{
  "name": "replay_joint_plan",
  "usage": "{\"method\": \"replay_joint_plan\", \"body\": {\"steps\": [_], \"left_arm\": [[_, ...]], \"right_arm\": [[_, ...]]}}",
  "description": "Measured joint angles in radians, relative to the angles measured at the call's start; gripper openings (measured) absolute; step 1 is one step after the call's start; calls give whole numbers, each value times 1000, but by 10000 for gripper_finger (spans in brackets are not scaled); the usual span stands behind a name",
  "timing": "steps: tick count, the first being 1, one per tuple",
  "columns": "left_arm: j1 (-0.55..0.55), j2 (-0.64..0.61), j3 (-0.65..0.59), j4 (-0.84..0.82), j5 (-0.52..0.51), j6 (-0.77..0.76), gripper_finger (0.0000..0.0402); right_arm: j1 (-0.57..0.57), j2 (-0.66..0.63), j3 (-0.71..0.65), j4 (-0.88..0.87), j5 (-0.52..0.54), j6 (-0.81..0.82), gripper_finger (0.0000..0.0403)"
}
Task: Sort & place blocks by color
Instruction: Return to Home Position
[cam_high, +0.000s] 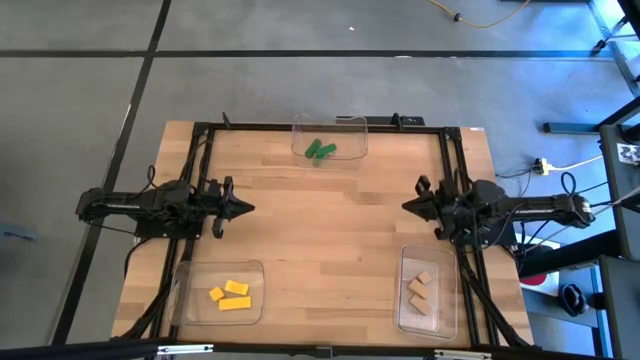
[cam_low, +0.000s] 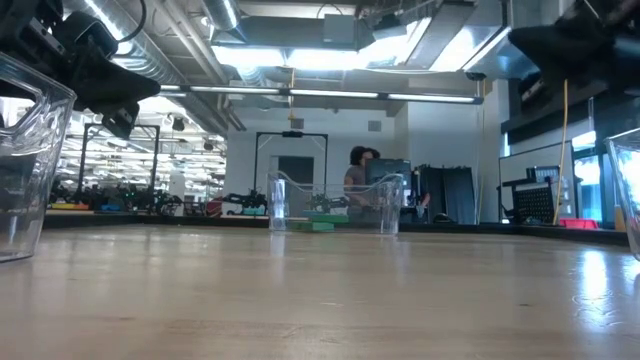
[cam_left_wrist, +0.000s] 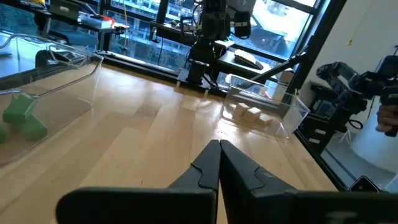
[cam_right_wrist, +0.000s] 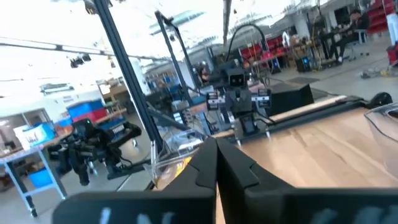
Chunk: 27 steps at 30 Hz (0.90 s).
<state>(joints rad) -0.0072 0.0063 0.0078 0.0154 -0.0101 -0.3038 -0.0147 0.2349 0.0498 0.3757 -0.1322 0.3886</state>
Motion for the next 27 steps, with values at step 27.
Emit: {"method": "replay_joint_plan", "body": {"steps": [27], "left_arm": [[0, 0, 0, 0, 0, 0, 0]], "right_arm": [[0, -91, -36, -370, 90, -108, 5]]}}
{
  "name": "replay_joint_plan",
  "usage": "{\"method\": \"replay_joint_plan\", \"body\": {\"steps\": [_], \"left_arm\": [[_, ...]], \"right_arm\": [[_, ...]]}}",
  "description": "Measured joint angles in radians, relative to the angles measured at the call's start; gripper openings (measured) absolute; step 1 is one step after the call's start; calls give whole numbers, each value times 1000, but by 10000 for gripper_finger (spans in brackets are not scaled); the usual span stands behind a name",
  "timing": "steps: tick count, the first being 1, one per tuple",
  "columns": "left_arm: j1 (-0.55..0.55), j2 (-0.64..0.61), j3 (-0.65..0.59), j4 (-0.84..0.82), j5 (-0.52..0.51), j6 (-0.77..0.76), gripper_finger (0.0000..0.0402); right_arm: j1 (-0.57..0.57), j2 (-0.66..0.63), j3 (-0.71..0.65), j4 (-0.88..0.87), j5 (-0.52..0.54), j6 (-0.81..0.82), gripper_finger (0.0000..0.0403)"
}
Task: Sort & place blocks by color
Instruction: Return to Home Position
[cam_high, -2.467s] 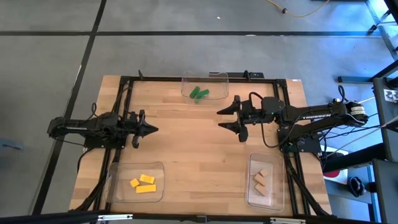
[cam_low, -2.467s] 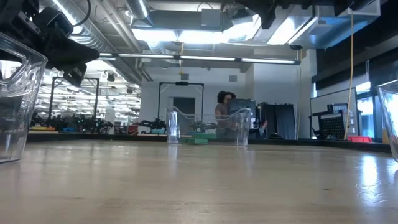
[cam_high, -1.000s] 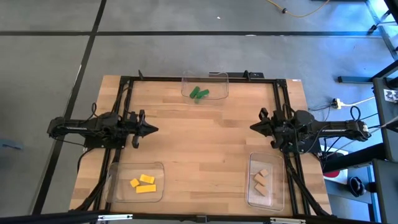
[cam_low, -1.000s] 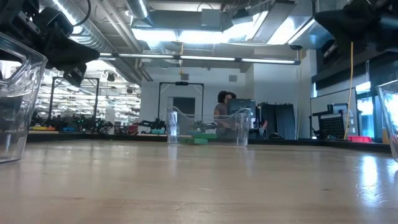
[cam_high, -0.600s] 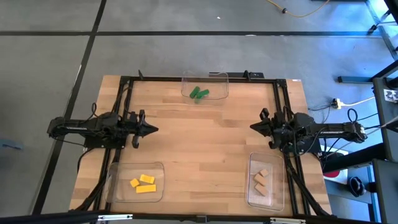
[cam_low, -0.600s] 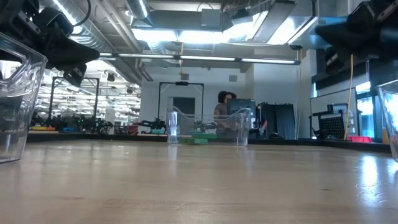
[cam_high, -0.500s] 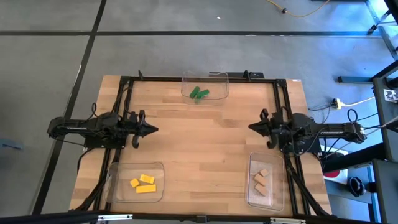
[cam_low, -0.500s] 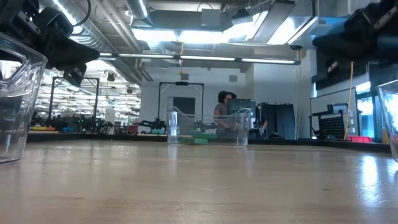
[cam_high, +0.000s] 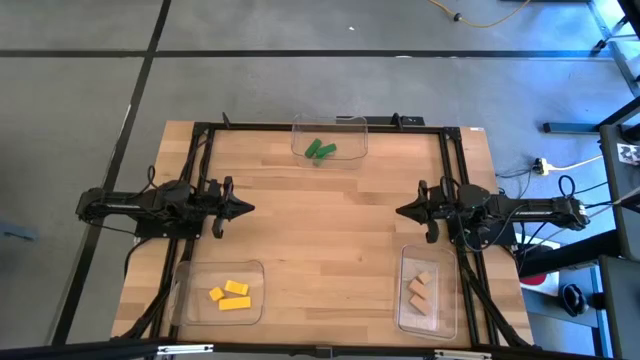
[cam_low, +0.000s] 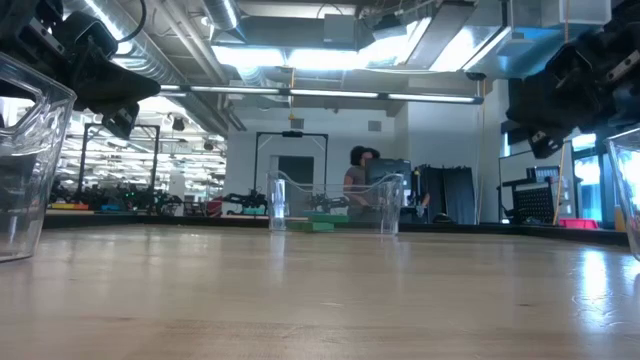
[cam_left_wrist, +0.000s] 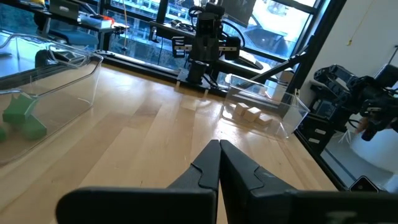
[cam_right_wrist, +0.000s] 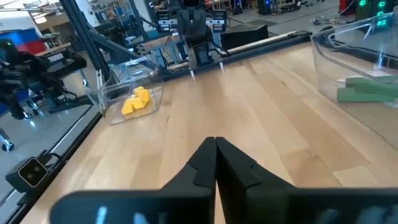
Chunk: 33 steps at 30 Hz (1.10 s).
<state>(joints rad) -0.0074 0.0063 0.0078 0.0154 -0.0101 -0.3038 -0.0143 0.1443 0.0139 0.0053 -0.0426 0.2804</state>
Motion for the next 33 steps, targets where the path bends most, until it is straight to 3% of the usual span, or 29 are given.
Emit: {"method": "replay_joint_plan", "body": {"steps": [6, 33], "left_arm": [[0, 0, 0, 0, 0, 0, 0], [0, 0, 0, 0, 0, 0, 0]], "right_arm": [[0, 1, 0, 4, -2, 2, 22], [0, 1, 0, 4, -3, 2, 25]]}}
